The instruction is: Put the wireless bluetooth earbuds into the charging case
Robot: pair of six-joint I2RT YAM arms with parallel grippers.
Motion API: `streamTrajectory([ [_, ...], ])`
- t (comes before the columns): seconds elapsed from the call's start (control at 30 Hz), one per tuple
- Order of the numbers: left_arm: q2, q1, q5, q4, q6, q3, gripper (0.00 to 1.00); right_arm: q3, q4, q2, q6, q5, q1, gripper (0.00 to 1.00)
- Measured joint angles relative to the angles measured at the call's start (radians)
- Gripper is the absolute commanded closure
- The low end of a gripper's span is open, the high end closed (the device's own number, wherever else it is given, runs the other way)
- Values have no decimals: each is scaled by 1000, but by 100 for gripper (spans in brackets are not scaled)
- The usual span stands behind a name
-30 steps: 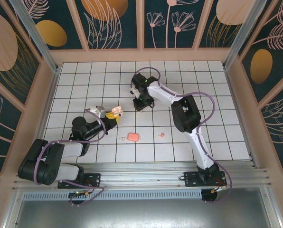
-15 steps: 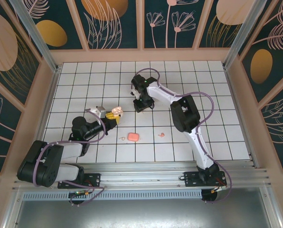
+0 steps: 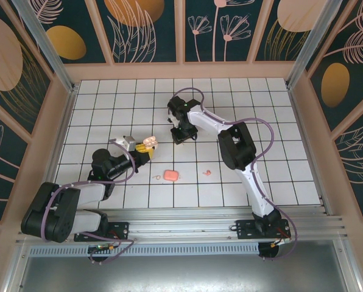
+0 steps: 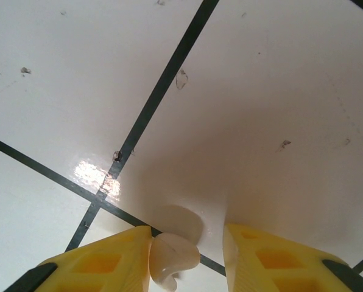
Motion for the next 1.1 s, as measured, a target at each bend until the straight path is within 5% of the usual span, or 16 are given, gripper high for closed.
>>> streamTrajectory([
  [0.53, 6, 0, 21, -68, 62, 48, 89, -177, 146, -92, 55, -34, -5, 71],
  [1.1, 40, 0, 40, -63, 143, 48, 91, -616, 592, -439, 243, -198, -23, 73],
])
